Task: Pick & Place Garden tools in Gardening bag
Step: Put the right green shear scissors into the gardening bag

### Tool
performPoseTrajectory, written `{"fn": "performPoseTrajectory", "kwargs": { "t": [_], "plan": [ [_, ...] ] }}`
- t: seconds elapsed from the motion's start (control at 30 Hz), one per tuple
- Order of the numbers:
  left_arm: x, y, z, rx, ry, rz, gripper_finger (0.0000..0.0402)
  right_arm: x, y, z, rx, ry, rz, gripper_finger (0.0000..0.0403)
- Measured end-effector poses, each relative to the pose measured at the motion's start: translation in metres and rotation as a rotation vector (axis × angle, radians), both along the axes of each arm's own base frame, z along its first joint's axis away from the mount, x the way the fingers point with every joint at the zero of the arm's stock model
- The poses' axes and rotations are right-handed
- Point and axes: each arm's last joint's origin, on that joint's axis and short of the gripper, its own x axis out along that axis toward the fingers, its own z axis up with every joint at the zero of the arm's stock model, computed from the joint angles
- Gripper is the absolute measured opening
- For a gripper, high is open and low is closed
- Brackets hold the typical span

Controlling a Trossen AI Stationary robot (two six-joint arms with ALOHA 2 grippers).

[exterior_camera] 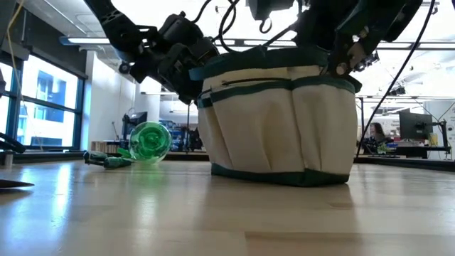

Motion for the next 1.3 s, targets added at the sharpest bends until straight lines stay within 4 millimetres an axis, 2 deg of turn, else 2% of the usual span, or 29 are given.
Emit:
{"fn": "performPoseTrajectory", "kwargs": {
  "t": [0.17,0.37,0.7,0.9,1.13,1.3],
  "plan": [
    [0.0,0.0,0.0,-0.004,0.0,-0.004,0.018,0.001,-0.008,0.0,0.017,0.015,-0.038,0.0035],
    [0.0,-0.001,0.0,-0.016,0.003,-0.001,0.018,0.003,-0.006,0.0,0.158,0.009,-0.037,0.0035],
    [-0.001,-0.002,0.0,-0.037,0.009,-0.029,0.018,0.017,-0.006,-0.037,0.206,0.053,0.008,0.0035],
    [-0.002,-0.003,-0.002,-0.054,0.038,-0.044,0.018,0.011,-0.021,-0.043,0.147,0.119,0.028,0.0036],
    [-0.003,-0.003,-0.003,-0.056,0.048,-0.044,0.018,0.012,-0.03,-0.045,0.079,0.121,0.023,0.0083],
    [-0.003,-0.003,-0.003,-0.055,0.048,-0.045,0.018,0.012,-0.03,-0.045,0.082,0.114,0.028,0.0091]
  ]
}}
